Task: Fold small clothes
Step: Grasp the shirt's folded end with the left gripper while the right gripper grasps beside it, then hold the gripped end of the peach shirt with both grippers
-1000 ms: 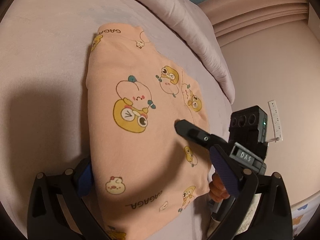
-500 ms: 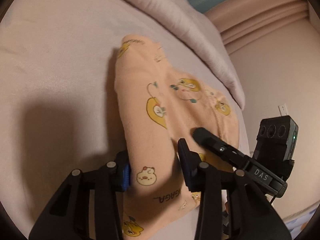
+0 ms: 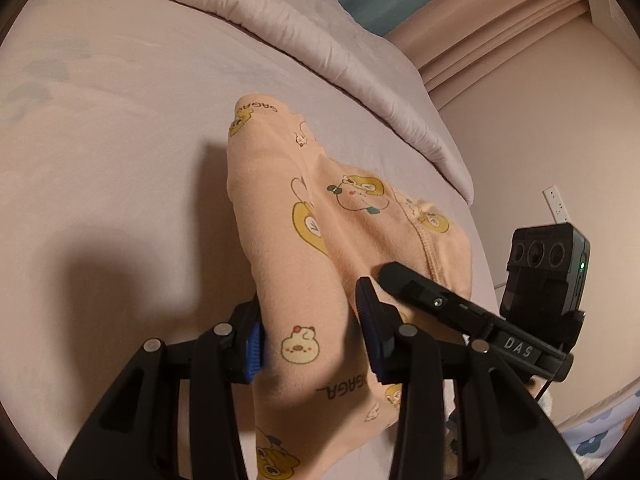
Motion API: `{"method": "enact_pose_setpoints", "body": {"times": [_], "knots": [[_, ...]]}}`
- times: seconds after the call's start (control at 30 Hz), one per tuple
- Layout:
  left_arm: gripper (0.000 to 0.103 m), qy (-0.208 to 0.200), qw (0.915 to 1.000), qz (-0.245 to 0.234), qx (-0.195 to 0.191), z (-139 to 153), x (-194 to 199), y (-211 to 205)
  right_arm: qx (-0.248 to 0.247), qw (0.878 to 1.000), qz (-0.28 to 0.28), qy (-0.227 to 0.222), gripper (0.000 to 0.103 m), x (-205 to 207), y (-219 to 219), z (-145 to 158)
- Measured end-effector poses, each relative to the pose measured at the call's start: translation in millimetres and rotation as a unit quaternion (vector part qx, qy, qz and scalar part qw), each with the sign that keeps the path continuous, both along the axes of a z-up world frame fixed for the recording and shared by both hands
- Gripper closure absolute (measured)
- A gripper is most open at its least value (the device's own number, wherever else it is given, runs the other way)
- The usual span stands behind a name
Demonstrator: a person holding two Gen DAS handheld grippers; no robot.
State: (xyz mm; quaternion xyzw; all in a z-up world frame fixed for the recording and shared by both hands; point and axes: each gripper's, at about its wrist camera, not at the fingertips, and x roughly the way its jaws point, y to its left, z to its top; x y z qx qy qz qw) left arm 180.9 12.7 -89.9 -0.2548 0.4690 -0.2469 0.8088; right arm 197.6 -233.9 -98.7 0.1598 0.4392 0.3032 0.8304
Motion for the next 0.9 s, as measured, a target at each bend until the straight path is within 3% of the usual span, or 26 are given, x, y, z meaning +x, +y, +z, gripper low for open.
{"method": "enact_pose_setpoints", "body": {"times": [0.37, 0.9], "knots": [[0.064, -0.025, 0.9993, 0.025, 0.008, 16.7, -70.0, 25.3, 0.009, 0.999, 0.041, -0.010, 0.077, -47.9, 28.8, 12.8], [0.064, -0.048, 0.9981, 0.038, 0.005, 27.9, -118.1, 42.1, -0.004, 0.997, 0.065, -0.040, 0.077, -87.4, 42.5, 25.0]]}}
